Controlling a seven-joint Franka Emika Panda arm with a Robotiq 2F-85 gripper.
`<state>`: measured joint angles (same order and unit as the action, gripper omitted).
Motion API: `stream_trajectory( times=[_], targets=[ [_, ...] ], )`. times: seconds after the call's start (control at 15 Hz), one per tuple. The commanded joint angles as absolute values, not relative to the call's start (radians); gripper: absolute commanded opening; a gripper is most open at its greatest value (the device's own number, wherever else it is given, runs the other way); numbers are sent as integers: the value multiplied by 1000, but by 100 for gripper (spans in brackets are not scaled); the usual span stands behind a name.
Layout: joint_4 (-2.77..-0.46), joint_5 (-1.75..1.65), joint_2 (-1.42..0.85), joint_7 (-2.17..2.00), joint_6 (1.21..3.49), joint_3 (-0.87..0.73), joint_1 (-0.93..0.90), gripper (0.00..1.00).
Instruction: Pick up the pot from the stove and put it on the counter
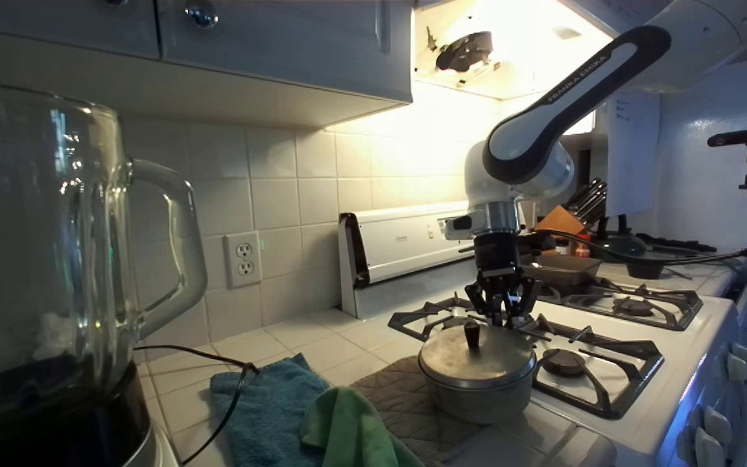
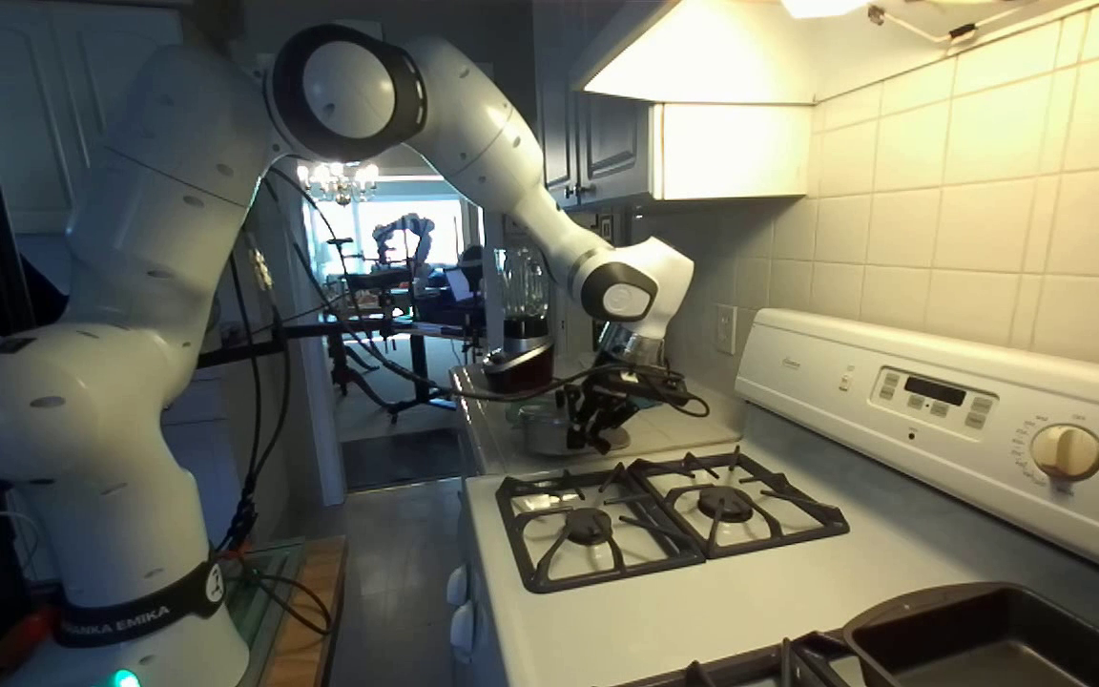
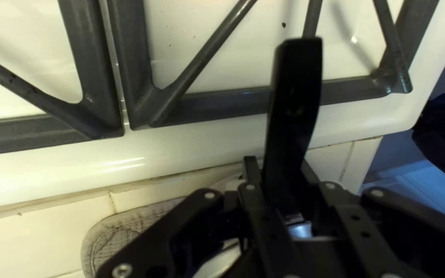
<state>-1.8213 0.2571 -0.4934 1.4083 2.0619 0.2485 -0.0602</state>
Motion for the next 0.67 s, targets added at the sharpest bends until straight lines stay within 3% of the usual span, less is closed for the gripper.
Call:
stream_trajectory(
  times=[0.0,0.4,0.53,0.6],
  targets=[
    [-1764,285,-539,1411,2013,259,-52,6],
    [-1771,252,-543,1393,2045,249,-68,6],
    [-1778,243,-539,1391,2050,248,-73,49],
    [-1781,239,-537,1388,2052,246,-76,52]
  ],
)
